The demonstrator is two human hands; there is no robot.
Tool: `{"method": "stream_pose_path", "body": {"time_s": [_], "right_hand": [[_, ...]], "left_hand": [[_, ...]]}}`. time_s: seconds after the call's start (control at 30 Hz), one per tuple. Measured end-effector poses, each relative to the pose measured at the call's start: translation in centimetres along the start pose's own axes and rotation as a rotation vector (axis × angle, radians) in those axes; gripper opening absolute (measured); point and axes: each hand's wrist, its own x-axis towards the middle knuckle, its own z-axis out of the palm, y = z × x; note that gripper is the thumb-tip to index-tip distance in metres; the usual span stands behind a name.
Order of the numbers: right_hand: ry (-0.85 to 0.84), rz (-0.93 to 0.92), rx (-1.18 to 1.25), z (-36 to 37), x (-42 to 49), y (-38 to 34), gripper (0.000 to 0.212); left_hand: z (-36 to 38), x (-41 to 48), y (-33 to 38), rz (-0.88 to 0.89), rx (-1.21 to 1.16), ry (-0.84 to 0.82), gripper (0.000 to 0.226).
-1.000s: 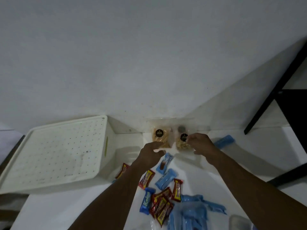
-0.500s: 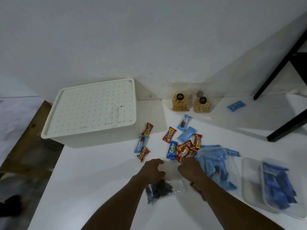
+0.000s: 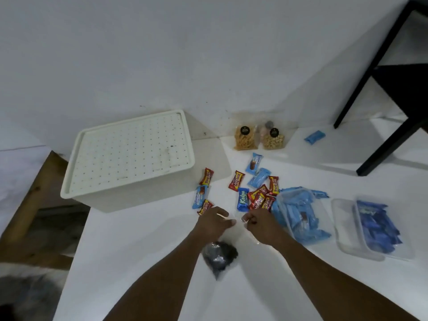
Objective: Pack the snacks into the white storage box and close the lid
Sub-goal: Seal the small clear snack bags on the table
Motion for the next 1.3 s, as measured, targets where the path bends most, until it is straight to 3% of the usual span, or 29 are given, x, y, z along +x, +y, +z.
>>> {"method": "stream_pose_path", "body": {"time_s": [0.27, 0.43, 0.57, 0.93, 1.07, 1.3], "right_hand": [[0.065, -0.227, 0.124, -7.7, 0.3, -7.0, 0.02], [0.098, -0.185, 0.416, -12.0, 0.3, -9.0, 0.022], [0.077, -0.219, 0.63, -13.7, 0.1, -10.5, 0.017], [0.045, -0.331, 0.698, -15.4, 0.5, -14.1, 0.014], [0.019, -0.311, 0.866, -15.1, 0.6, -14.2, 0.014], [0.155, -0.337, 0.855, -15.5, 0.3, -15.3, 0.015]], "left_hand": [[-6.9, -1.4, 5.9, 0.186, -0.309, 0.004, 0.01], [-9.4, -1.7, 10.7, 0.267, -0.477, -0.038, 0.024], [-10.7, -1.9, 13.0, 0.348, -0.509, -0.012, 0.011], [-13.3, -2.9, 15.7, 0.469, -0.471, 0.04, 0.015], [-13.5, -2.9, 16.1, 0.538, -0.529, 0.079, 0.016], [-13.1, -3.1, 16.8, 0.48, -0.549, 0.028, 0.027]]}}
